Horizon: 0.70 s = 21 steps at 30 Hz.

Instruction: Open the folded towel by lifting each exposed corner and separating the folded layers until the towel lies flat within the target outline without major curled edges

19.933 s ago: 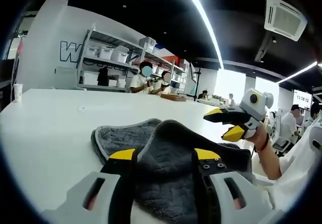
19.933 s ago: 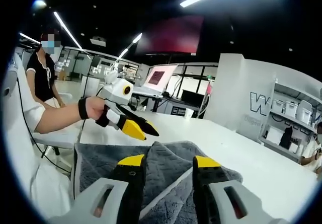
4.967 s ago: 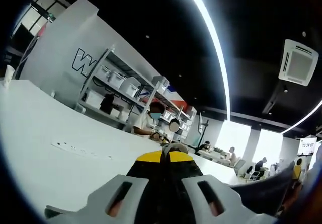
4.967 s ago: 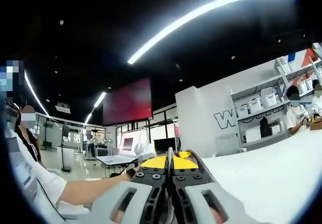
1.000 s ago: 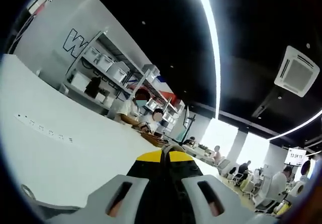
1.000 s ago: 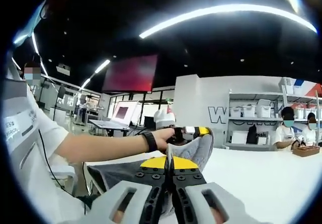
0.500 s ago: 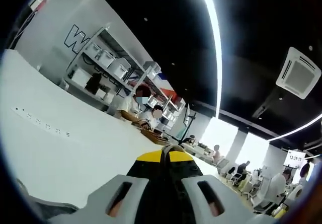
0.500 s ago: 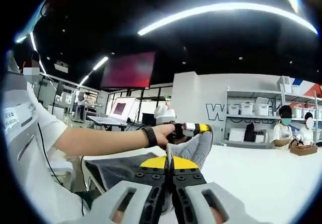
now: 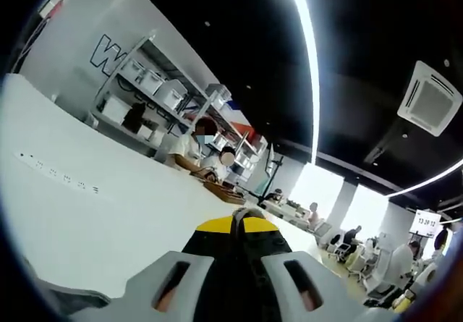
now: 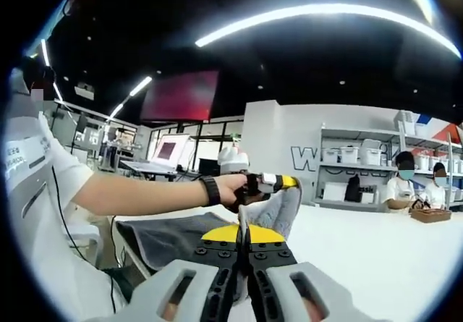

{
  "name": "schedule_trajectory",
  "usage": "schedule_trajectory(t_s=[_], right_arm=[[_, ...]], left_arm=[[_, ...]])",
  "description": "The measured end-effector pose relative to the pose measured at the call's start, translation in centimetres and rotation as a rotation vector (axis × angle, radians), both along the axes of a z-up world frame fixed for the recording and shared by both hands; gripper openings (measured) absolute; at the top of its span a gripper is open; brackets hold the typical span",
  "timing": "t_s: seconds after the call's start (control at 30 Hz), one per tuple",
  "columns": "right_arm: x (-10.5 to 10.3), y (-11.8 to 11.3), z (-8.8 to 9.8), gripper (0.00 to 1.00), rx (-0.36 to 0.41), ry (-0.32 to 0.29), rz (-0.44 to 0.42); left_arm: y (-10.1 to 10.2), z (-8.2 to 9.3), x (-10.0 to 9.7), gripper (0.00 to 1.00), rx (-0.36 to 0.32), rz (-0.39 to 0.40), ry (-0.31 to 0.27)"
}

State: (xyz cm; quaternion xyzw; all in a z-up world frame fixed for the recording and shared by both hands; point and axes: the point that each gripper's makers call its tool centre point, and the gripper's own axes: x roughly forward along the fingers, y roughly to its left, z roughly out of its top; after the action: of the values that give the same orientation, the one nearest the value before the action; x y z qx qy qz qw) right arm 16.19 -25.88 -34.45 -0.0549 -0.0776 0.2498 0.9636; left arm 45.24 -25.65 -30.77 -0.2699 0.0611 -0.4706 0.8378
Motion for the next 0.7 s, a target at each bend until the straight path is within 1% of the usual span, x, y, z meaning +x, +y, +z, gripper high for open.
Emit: schedule_trajectory(t_s=[0.23,0.33,0.4,0.5,0.7], right_arm=[[-0.1,-0.7,-0.4,0.0,-0.013,0.008,-0.017],[-0.1,-1.5,-0.6,0.0,-0.009,0.01,-0.033],[0.0,-1.9,-0.6,0.0,-0.006,0.014,-0.04],[0.0,-2.8,-0.4,0.0,0.003,0.007,-0.059],[-0.1,-3.2,-0.3,0.0,-0.009,0.0,-0.075]], left_arm=[[-0.6,-0.6,0.0,0.01,0.0,-0.007,0.007],[-0.8,-0.7,0.0,0.01,0.008,-0.006,-0.008],[-0.9,-0.8,0.0,0.01,0.006,-0.006,-0.006],[-1.0,-0.7,-0.1,0.01,0.004,-0.005,-0.016],[-1.7,-0.6,-0.3,0.01,0.011,-0.005,-0.032]])
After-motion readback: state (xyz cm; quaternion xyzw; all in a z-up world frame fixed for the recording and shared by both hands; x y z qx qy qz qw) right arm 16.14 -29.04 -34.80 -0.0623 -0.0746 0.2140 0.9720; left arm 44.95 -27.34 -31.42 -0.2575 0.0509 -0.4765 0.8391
